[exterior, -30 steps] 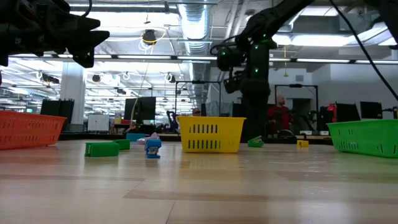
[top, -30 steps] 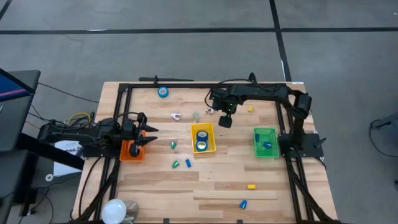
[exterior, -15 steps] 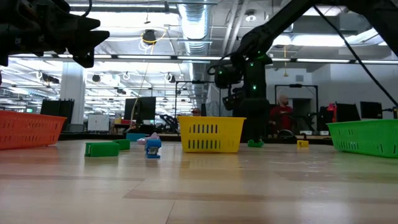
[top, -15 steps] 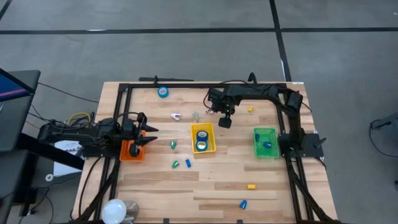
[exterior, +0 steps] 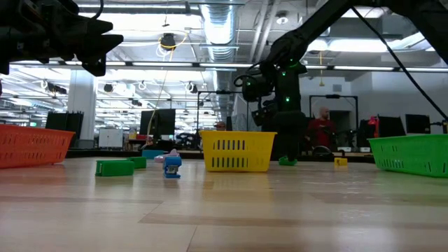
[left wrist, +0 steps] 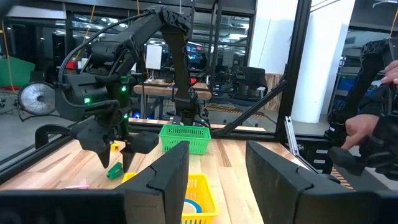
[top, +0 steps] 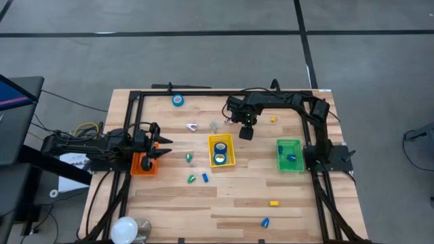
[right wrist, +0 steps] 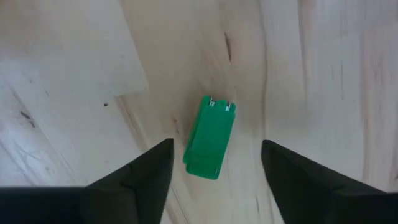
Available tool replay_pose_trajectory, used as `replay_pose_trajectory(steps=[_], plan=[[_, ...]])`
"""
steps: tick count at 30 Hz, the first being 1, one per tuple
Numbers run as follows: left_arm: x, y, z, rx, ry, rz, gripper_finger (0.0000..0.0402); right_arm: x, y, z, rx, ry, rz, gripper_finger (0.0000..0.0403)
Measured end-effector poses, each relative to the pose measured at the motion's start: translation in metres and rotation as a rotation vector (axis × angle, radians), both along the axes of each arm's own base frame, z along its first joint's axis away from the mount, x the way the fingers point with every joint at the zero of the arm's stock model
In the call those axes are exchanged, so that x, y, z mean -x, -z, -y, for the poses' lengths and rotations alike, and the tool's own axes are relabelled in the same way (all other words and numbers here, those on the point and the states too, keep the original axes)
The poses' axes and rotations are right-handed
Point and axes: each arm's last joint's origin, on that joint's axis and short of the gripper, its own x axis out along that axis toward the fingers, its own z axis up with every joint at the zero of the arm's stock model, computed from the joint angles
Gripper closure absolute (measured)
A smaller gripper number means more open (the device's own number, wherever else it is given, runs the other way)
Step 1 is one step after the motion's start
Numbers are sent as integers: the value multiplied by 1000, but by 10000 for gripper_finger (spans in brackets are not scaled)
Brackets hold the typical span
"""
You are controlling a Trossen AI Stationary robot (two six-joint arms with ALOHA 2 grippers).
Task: Pick and place Stapler, Stapler remover, tape
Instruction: Put the green stapler into the green basket
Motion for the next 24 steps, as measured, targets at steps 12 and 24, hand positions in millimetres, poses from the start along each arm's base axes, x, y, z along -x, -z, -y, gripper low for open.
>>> replay_pose_trajectory(steps=[12, 24], plan=[[0, 0, 0, 0, 0, 0, 252, 0, 0, -1, 0, -2, 0, 333], [0, 0, 0, 0, 0, 0, 252, 0, -1, -8, -11, -21, -24, 326]])
